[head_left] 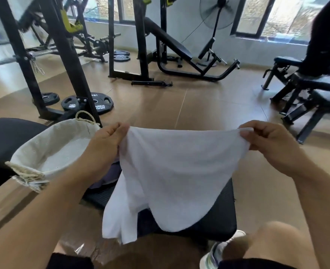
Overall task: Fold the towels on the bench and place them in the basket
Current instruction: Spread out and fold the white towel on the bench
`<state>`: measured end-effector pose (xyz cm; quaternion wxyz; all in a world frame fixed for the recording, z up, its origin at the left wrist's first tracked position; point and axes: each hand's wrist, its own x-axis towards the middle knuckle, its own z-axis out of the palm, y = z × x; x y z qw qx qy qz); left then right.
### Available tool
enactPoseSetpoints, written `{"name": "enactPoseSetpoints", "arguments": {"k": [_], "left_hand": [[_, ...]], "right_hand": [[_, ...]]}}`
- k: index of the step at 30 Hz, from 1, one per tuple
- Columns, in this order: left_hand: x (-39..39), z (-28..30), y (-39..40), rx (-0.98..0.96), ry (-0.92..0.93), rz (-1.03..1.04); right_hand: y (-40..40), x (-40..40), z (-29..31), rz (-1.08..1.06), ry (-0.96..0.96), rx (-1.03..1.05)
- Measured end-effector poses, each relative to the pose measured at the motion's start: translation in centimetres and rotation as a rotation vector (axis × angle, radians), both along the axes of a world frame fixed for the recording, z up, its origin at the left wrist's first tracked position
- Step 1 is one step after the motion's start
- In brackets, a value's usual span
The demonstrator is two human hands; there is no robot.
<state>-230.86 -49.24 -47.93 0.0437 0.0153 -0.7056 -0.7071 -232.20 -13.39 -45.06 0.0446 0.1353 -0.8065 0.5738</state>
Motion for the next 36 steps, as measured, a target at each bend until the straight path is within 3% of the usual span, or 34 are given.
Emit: {"name": "enactPoseSetpoints", "arguments": {"k": [5,8,10,14,18,21,30,36], "left_hand": [[0.1,0.5,-1.9,-0.017,0.093,-0.234],[1.2,1.4,-3.7,0.155,0.089,-0.518],[1.7,2.2,-4.2,0.137,0.105,-0.590],[-0.5,0.5,-3.4,0.028,-0.015,-0.381],[-4.4,-5.0,-2.3,-0.210,-0.150,-0.285],[-6.8,-9.0,-1.4,-0.326,-0.241,-0.258],[-12.1,-14.7,-1.2,-0.336,-0.290,-0.103],[-14.2,-15.1,-0.6,-0.508,-0.284,-0.070]], "right_hand": [[1.0,1.4,2.1,-0.010,0.011,0.100],[2.6,3.3,2.8,0.144,-0.019,0.048],[2.9,4.2,3.6,0.185,-0.043,-0.023],[2.3,2.3,2.7,0.080,-0.105,0.143],[1.6,-3.0,-3.5,-0.078,-0.252,0.497],[0.9,-6.1,-8.1,-0.098,-0.323,0.649],[0.3,-13.8,-15.6,-0.171,-0.320,0.731],[0.0,-16.4,-18.3,-0.077,-0.384,0.927]]}}
